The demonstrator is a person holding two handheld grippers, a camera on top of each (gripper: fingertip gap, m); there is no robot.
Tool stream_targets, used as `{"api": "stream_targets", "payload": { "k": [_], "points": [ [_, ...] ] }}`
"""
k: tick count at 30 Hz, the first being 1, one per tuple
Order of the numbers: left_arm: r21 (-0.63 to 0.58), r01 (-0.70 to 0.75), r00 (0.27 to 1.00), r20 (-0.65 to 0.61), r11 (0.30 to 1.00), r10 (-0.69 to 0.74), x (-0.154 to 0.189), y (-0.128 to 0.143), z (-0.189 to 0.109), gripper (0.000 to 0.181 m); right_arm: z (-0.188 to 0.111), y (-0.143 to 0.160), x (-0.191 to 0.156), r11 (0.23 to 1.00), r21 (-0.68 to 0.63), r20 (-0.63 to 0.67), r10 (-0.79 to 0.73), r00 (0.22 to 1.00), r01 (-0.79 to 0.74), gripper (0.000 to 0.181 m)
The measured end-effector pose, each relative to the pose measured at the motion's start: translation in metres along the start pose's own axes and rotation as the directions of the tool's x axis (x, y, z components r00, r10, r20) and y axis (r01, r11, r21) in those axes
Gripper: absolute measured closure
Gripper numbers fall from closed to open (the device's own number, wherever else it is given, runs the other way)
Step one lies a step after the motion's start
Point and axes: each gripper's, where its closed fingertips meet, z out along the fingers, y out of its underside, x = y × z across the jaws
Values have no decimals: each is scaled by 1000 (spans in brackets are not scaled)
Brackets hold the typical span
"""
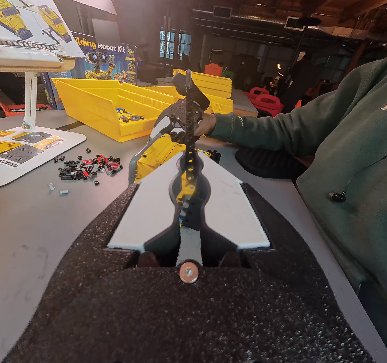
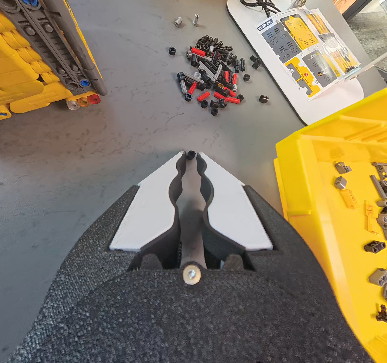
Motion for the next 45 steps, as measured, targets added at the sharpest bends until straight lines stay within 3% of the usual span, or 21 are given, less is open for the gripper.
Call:
{"api": "stream_targets", "payload": {
  "k": [5,9,13,17,21,25,29,35,40,43,45],
  "points": [
    [17,7,1000,-6,1000,-7,1,-4,-1,175,-5,-7,2,999,33,15,17,1000,-18,155],
    [19,24,1000,11,1000,-24,-2,-5,-2,175,-49,-69,2,947,315,55,48,997,-62,151],
    [2,-20,1000,8,1000,20,5,-8,1,175,-98,-130,-34,837,546,155,-53,986,-41,150],
    [-132,-167,986,-30,977,165,17,-8,10,175,-118,-157,-89,789,606,203,-277,939,101,144],
    [-321,-298,955,-110,899,277,20,-7,18,175,-117,-173,-105,781,571,156,-406,900,253,143],
    [-397,-371,928,-143,839,343,16,-8,26,175,-102,-170,-110,792,477,140,-497,856,382,158],
    [-336,-336,942,-127,880,311,17,-5,28,174,-94,-157,-118,813,460,193,-483,854,357,181],
    [-285,-305,952,-121,909,282,20,2,25,174,-92,-149,-122,820,472,214,-463,860,324,166],
    [-277,-273,962,-99,921,255,12,8,26,174,-112,-163,-111,805,532,198,-420,886,263,161],
    [-249,-266,963,-113,931,245,16,7,29,174,-100,-146,-113,838,442,216,-446,868,320,145],
    [-230,-267,962,-124,936,244,20,5,31,174,-92,-140,-116,839,413,202,-463,863,354,152]
  ]
}}
